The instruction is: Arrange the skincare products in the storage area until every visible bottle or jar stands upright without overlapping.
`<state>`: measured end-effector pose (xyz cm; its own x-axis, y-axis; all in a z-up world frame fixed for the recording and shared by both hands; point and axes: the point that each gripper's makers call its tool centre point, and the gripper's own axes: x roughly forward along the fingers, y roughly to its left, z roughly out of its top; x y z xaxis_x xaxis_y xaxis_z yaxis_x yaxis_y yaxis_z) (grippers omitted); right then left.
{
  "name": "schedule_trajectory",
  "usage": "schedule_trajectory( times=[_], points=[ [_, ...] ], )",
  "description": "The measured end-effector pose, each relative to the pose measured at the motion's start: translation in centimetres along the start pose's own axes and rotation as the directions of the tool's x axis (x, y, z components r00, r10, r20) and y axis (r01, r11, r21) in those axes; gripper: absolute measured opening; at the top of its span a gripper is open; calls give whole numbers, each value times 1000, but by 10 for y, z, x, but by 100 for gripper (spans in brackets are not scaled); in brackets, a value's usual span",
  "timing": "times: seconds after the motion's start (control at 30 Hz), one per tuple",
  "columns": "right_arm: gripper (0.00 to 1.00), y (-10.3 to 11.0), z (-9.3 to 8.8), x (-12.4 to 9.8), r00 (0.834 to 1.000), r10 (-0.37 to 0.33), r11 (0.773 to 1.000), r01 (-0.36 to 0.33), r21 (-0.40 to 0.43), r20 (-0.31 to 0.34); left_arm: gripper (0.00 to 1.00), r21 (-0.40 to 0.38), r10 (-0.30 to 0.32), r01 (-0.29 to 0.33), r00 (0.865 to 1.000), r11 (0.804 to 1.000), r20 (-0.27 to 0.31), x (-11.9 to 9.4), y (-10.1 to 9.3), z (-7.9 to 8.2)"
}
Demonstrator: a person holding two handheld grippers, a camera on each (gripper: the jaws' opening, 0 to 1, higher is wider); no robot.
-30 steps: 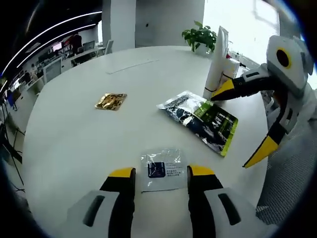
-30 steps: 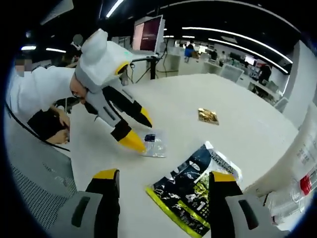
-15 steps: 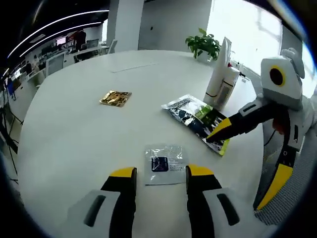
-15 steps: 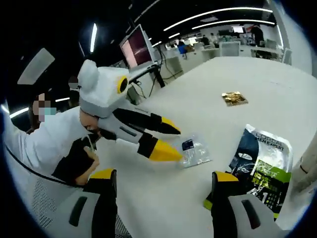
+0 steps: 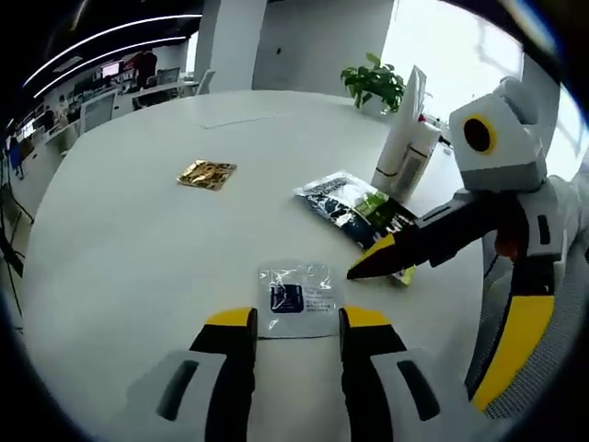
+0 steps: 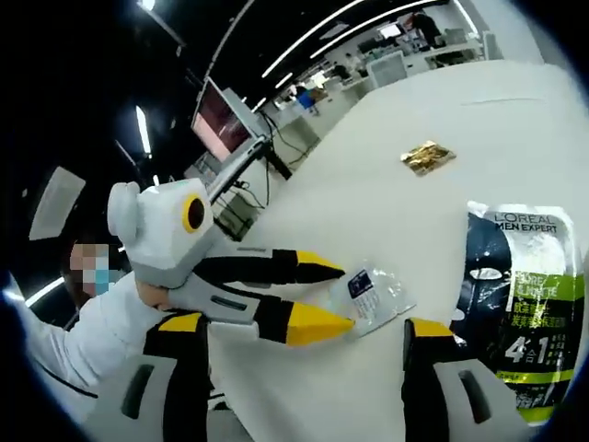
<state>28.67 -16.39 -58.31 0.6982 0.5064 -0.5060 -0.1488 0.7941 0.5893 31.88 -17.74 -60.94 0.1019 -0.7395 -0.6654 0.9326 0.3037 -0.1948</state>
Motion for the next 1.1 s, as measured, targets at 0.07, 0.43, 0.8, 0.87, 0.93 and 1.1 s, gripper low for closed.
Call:
schedule_trajectory(
  times=[0.07,0.43,0.8,0.87,0.93,1.1],
  points=[
    [85,2,-1,-1,1000,1,1000,-1,-6,-5,28,-4,-4,4,1000,1000,0,-1,0,-1],
    [88,7,-4,-1,1000,21,999,-22,-46,-20,23,-57,-43,44,999,997,8,-4,-10,-6],
    [90,7,-8,-6,998,56,997,-57,-49,-27,21,-81,-61,61,998,995,7,-5,-13,-9],
    [89,6,-7,-9,998,67,998,-67,-18,-17,19,-82,-56,56,998,995,8,-6,-14,-10],
    [89,7,-9,-12,997,71,997,-72,-26,-20,19,-107,-60,62,998,992,17,-7,-15,-9],
    [87,5,-8,-15,997,78,997,-78,18,-6,18,-115,-66,69,997,991,25,-8,-18,-10]
  ],
)
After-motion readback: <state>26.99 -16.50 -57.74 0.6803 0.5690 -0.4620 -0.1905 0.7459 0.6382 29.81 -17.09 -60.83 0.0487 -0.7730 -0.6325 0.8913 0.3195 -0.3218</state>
